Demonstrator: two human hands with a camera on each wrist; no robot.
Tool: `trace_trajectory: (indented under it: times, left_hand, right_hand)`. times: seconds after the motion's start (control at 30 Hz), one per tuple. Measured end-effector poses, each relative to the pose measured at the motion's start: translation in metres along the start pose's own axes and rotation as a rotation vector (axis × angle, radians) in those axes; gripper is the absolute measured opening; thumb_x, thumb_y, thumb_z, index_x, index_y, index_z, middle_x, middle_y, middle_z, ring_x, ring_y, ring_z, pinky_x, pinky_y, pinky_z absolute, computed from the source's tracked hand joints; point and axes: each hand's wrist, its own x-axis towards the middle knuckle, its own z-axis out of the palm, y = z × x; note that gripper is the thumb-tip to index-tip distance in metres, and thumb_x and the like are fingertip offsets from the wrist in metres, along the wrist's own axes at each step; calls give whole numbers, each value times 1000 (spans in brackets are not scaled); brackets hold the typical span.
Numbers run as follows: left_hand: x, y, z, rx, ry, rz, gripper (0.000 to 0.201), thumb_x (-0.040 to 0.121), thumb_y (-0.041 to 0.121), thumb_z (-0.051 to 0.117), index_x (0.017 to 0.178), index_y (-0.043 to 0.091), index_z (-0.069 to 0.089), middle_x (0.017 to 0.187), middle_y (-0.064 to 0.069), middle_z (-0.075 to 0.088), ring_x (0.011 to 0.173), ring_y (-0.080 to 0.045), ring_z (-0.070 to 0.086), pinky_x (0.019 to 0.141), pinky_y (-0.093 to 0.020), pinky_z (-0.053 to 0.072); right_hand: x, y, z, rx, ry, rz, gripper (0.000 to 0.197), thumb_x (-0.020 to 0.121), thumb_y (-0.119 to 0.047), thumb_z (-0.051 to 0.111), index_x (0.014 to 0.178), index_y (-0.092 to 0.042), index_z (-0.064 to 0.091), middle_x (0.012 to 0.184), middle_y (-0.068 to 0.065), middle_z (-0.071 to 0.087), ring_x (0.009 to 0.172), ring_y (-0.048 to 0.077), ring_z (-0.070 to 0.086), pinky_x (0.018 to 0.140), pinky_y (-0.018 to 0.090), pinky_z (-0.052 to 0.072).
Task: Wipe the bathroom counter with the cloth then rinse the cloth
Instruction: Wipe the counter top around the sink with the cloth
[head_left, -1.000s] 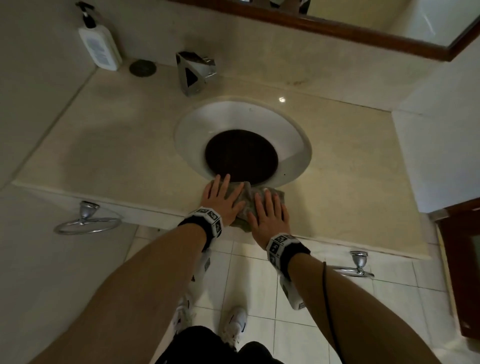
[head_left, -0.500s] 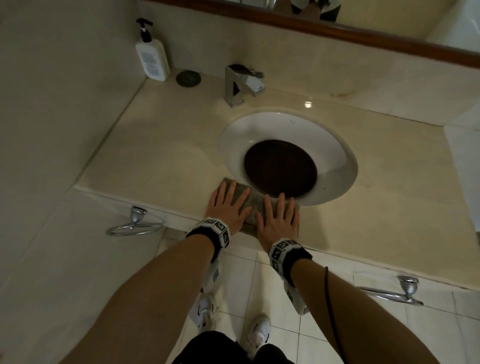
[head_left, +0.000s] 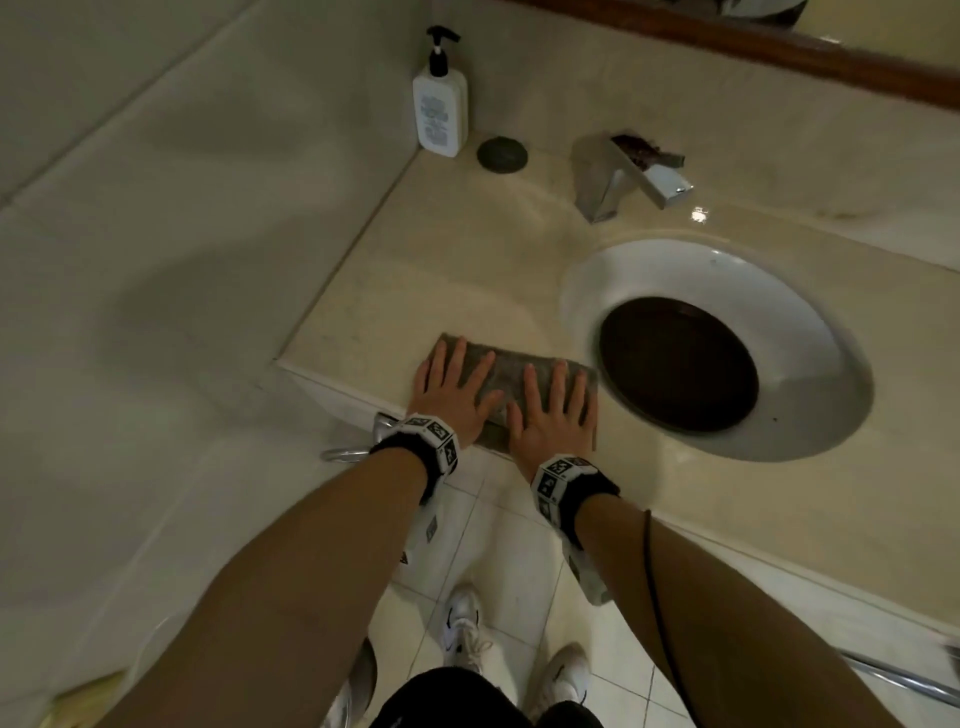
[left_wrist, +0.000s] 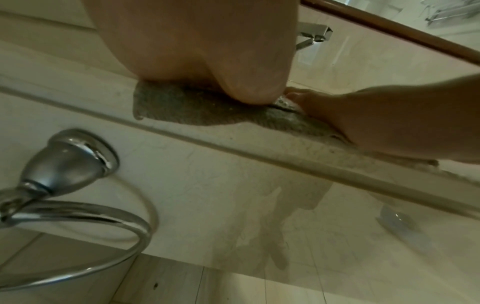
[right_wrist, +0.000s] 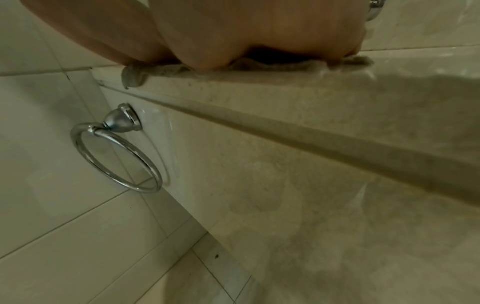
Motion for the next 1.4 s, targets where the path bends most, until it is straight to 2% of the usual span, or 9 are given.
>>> trace_trajectory:
  times: [0.2, 0.37, 0.6, 0.93, 1.17, 1.27, 1.4]
  left_hand:
    - [2, 18, 6, 0, 32, 2, 63, 97, 59, 13, 151, 35, -9, 159, -7, -21, 145, -31, -21, 118, -46, -8]
    - [-1, 58, 11, 21, 35, 74, 63, 98, 58, 14, 151, 34, -8, 159, -9, -21, 145, -32, -21, 118, -46, -8]
    - [-14, 139, 31, 62, 17, 164, 63, 97, 59, 14, 151, 35, -7, 159, -10, -19, 146, -33, -18, 118, -48, -7]
    - [-49, 281, 65, 100, -1, 239, 62, 97, 58, 14, 151, 37, -8, 160, -10, -16, 146, -33, -15, 118, -48, -6]
    - [-67, 371, 85, 114, -42, 306, 62, 97, 57, 12, 151, 34, -9, 159, -10, -21, 145, -34, -21, 118, -49, -7]
    - [-71, 390, 89, 120, -67, 324, 62, 97, 57, 12, 151, 35, -8, 159, -9, -22, 144, -33, -24, 118, -49, -7]
    - [-71, 387, 88, 102, -25, 339, 59, 99, 54, 15, 152, 35, -6, 160, -7, -17, 146, -28, -18, 119, -46, -5]
  right_hand:
    - [-7, 19, -7, 5, -8, -45, 62, 97, -58, 7, 153, -35, -7, 162, 4, -14, 148, 29, -13, 119, 46, -10]
    - [-19, 61, -7, 1, 5, -13, 62, 97, -58, 6, 153, -35, -7, 162, 3, -12, 148, 27, -15, 120, 47, -4]
    - [-49, 139, -6, 36, 19, 101, 61, 97, -58, 8, 153, -36, -4, 162, 2, -11, 148, 25, -14, 120, 46, -4]
    - [-105, 273, -8, 21, 50, 147, 60, 99, -56, 10, 153, -34, -2, 162, 2, -10, 149, 23, -9, 120, 43, -4]
    - [-139, 366, -6, 60, 62, 231, 59, 98, -56, 12, 153, -37, -2, 163, 0, -9, 149, 22, -10, 120, 42, -6]
    - [-149, 389, -7, 113, 29, 248, 59, 98, -56, 12, 152, -38, -4, 162, -1, -12, 148, 22, -13, 119, 41, -9]
    - [-145, 388, -12, 214, 32, 286, 59, 99, -55, 15, 153, -37, 2, 163, -2, -11, 148, 22, -13, 119, 42, -10]
